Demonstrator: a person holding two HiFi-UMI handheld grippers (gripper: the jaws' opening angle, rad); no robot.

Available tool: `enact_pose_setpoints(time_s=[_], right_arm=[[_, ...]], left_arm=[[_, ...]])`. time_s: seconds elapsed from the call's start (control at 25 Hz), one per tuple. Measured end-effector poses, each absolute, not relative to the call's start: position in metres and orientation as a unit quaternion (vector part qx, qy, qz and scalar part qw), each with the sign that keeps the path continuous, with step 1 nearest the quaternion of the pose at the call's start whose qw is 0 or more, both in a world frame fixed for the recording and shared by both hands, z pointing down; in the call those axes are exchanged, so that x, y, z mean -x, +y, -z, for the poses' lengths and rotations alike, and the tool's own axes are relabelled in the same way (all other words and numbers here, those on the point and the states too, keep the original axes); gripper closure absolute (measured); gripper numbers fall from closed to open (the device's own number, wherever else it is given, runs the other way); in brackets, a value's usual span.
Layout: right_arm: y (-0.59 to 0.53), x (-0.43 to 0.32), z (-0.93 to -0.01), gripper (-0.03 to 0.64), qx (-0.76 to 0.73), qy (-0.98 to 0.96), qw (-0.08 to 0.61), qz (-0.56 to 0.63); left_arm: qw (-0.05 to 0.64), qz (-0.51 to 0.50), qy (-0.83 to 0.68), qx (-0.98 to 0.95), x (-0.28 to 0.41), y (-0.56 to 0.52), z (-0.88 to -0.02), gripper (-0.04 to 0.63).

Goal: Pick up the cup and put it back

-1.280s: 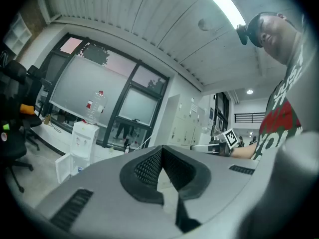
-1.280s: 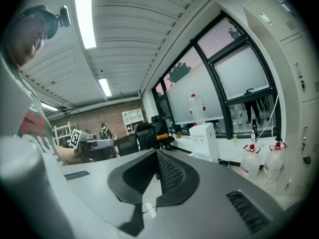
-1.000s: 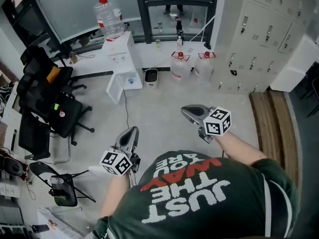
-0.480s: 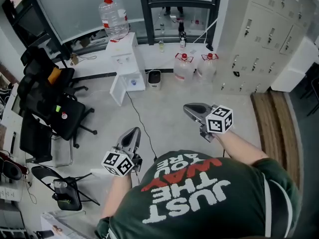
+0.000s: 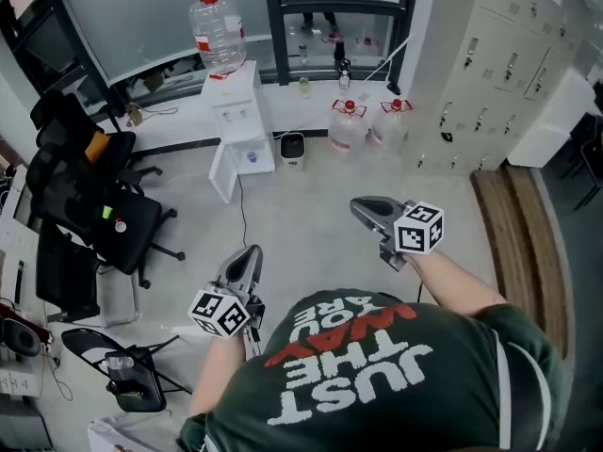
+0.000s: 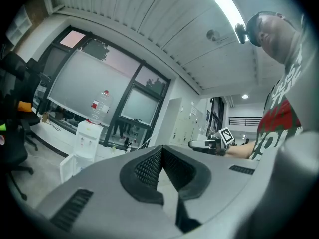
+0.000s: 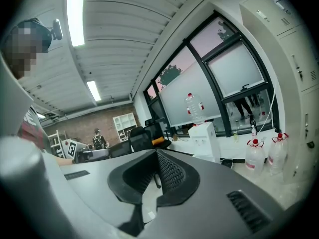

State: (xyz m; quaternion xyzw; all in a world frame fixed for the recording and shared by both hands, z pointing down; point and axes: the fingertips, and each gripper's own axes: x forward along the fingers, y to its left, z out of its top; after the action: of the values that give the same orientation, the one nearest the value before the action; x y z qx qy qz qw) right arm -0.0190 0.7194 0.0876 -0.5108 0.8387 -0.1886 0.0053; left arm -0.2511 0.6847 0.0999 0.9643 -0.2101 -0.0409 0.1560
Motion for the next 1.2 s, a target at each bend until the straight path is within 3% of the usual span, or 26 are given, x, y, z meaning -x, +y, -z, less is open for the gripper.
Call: enact_pose_setpoints(time_s=[0.44,0.96,1.2], right_arm=[[0.650,-0.039,-0.133,0.584,0.496,0.838,0.018,0.225],[0.431,-0.197,-0.104,0.584,0.397,0.897,0.002,0.193],[0.383,-0.232,-0.112,0.584,0.390,0.896,0.007,0.211]], left_arm=[[0.167,0.017,-0.223,-0.960,0.195,0.613,-0.123,0.594],[0.169,0.025,-0.283,-0.944,-0.001,0.437,-0.097,0.594],[0.167,0.009,-0.295,-0.941,-0.033,0.387,-0.096,0.594]])
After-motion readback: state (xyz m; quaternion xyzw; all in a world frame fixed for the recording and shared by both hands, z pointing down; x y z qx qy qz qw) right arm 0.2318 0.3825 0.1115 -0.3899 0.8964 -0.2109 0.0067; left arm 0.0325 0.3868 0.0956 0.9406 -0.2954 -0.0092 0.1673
